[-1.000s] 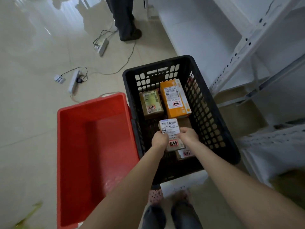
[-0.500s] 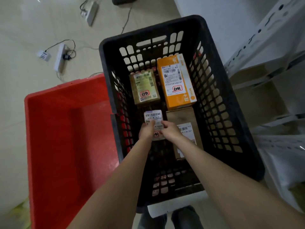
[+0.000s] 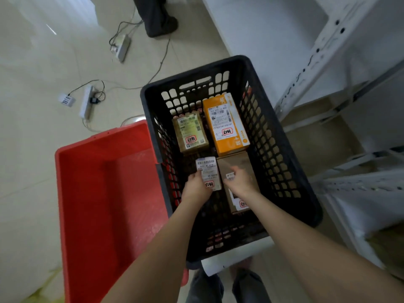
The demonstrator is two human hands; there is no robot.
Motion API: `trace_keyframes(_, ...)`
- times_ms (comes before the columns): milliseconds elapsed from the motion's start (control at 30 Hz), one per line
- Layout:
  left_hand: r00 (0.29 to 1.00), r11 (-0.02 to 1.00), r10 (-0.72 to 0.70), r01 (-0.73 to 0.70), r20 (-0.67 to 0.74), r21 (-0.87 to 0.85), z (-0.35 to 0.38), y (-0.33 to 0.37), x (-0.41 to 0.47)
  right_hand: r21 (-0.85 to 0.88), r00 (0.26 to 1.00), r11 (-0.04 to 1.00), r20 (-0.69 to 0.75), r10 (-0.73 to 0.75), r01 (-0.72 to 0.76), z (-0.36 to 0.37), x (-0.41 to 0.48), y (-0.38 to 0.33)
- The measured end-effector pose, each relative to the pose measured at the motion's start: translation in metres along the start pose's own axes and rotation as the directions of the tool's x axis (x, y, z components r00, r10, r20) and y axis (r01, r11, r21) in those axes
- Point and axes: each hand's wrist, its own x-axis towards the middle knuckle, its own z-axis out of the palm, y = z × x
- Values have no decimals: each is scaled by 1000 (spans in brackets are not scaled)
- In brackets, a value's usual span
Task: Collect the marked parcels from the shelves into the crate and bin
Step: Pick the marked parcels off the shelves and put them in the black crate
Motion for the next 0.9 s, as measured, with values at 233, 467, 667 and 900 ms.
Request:
trace_keyframes(233, 986, 958, 159, -168, 59, 232, -24, 27, -42, -7, 993, 1000, -121, 10, -11, -39, -59, 9)
trace_keyframes(467, 907, 793, 400, -413, 129, 447, -34, 72, -92, 124, 942, 992, -329, 67, -27, -69, -135, 30)
trace_keyframes(667, 798, 643, 560, -587, 222, 492, -20, 131, -168, 252, 836, 965, -512, 198, -74, -94, -220, 59)
trace_keyframes(900, 540, 240, 749, -761, 384, 603, 55, 177, -297, 333, 681, 935, -657, 325, -125, -128, -347, 147)
